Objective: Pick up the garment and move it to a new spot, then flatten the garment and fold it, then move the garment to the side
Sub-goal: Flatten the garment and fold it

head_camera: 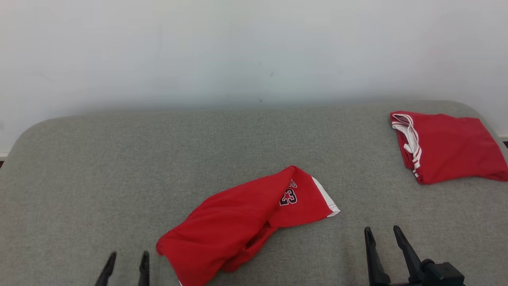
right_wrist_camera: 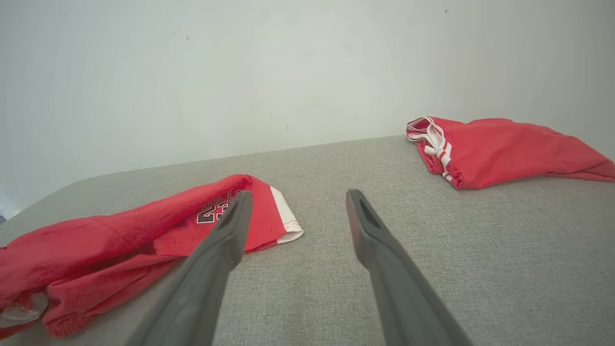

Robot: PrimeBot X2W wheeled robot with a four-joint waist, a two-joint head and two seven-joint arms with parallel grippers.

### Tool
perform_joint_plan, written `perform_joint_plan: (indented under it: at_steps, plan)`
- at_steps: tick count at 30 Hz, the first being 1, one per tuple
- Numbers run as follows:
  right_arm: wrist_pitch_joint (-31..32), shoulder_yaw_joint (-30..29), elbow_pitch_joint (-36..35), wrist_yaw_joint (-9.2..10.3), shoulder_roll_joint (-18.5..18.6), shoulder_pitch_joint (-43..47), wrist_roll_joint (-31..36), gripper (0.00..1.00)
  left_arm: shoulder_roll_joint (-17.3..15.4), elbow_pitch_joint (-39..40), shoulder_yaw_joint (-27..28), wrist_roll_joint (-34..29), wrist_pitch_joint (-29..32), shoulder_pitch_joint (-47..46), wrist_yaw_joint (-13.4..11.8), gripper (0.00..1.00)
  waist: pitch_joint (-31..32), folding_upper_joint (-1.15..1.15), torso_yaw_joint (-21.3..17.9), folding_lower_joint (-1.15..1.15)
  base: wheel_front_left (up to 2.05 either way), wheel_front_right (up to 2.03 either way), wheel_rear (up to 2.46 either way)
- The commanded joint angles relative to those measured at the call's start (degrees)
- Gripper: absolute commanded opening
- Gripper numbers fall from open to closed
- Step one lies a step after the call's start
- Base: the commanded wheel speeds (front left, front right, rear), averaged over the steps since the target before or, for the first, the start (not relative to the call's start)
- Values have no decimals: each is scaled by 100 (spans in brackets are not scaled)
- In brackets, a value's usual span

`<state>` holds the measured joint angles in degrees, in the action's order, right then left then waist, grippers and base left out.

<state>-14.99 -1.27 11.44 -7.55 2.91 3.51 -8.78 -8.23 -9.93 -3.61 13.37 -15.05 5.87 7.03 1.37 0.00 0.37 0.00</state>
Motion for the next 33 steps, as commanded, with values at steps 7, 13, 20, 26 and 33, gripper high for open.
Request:
perform_joint_plan:
  at_steps: [7, 13, 20, 26, 33]
  plan:
    - [-26, 61, 20, 16, -10, 56, -27, 100, 102, 1083, 618, -509, -16, 296, -126, 100, 70, 0, 77, 0, 0, 0, 0]
    - [-26, 165, 143, 16, -10, 75, -23, 100, 166, 1400, 1001, -728, -17, 564, -104, 100, 66, 0, 133, 0, 0, 0, 0]
    - [-26, 529, 284, 16, -11, -39, 25, 100, 250, 1457, 1117, -822, -16, 664, -51, 100, 44, 0, 258, 0, 0, 0, 0]
    - [58, 1564, 667, 16, 0, -393, 79, 100, 301, 1415, 1057, -858, -16, 586, 3, 100, 38, 0, 373, 0, 0, 0, 0]
    - [204, 2847, 1482, 16, 226, -1133, -51, 100, 324, 1398, 996, -851, -17, 468, 23, 100, 2, 0, 548, 0, 0, 0, 0]
